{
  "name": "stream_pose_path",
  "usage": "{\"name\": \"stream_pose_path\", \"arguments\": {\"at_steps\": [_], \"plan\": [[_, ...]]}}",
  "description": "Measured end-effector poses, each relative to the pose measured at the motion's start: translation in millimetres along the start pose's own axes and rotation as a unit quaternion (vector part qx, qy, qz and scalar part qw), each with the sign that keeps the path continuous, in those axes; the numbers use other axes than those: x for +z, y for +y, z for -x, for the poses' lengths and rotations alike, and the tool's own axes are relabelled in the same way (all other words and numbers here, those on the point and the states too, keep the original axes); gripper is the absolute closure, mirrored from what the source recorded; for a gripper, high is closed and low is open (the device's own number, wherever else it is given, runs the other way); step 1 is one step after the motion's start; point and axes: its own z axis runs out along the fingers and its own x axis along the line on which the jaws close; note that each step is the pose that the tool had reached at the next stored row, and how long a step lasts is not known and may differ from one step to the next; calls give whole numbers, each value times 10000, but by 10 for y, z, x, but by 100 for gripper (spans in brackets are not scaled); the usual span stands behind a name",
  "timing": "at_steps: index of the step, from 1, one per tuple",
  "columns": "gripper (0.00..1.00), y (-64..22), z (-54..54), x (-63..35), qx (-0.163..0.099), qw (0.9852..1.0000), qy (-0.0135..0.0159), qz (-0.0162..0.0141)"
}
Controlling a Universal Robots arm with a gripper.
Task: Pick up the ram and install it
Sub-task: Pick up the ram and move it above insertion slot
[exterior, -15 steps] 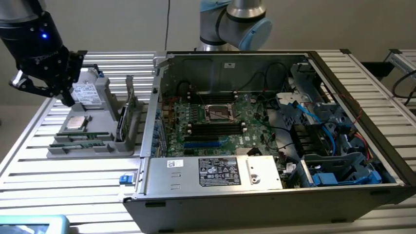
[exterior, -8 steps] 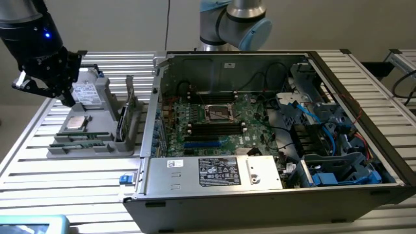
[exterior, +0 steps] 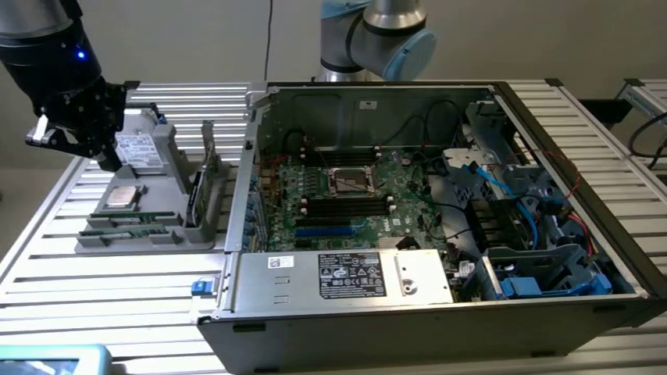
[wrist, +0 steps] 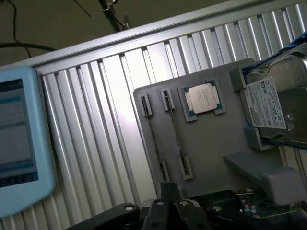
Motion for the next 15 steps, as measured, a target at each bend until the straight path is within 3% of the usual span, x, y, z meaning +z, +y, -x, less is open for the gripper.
{"name": "stream_pose_path", "arguments": {"at_steps": [5,10,12,15], "plan": [[89,0,0,8,-452,9990,4,-18],[89,0,1,21,-908,9959,8,-40],[89,0,1,27,-1072,9942,8,-58],[89,8,8,40,-1163,9931,0,-115]]}}
